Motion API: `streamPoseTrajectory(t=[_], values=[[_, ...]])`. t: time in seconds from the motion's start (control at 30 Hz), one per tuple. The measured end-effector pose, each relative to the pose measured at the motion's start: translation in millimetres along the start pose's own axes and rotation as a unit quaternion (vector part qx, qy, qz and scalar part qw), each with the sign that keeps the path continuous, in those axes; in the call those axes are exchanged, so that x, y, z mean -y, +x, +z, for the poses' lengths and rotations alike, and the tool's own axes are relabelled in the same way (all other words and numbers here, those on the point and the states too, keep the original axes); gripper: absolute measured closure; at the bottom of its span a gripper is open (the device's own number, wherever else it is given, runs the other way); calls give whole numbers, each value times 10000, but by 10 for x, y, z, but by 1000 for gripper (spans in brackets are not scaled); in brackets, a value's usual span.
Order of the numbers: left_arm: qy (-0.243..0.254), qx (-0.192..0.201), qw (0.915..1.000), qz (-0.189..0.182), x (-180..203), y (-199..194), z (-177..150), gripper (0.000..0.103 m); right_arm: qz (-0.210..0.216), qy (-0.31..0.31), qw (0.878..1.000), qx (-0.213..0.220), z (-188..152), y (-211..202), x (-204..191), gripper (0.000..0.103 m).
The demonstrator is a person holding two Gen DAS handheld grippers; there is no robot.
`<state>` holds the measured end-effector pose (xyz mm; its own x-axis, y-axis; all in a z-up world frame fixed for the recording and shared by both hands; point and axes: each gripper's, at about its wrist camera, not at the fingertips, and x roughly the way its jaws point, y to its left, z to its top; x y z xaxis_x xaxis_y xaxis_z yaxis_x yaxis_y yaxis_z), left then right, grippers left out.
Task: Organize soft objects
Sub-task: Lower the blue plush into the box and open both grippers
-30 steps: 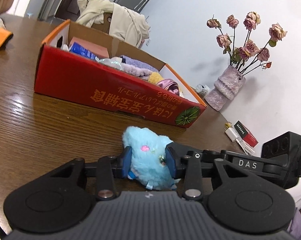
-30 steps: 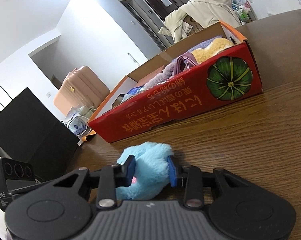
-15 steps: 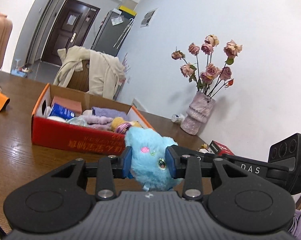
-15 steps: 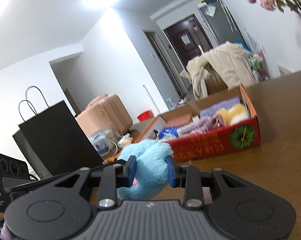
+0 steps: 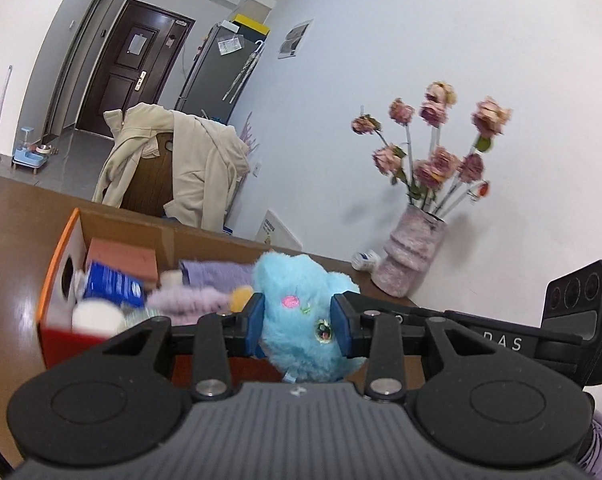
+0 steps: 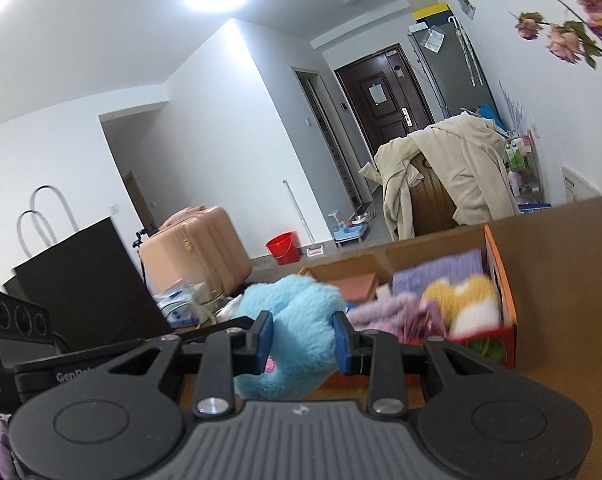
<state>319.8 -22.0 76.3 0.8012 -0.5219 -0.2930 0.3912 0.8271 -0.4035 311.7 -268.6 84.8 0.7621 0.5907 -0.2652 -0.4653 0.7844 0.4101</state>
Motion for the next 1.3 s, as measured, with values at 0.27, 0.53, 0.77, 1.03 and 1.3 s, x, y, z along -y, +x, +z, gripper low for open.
streamPoseTrajectory(t=[0.27,0.53,0.77,1.03,1.3], values=[[-270,-155,9995,60,-495,711,575,67,-20,68,9998,-178,573,861,312,72],[-602,-641,9960,161,-954,1616,762,69,-469,-95,9972,-574,928,1681,695,72],[-508,-1794,9796,747,-1189,2256,491,84,-937,-40,9861,-1371,792,2274,1117,73],[-200,-1868,9735,1303,-1143,2220,451,81,-1121,-446,9674,-2229,543,2629,1116,78],[253,-1442,9755,1644,-925,1667,653,78,-1161,-684,9765,-1681,741,2300,1020,70]])
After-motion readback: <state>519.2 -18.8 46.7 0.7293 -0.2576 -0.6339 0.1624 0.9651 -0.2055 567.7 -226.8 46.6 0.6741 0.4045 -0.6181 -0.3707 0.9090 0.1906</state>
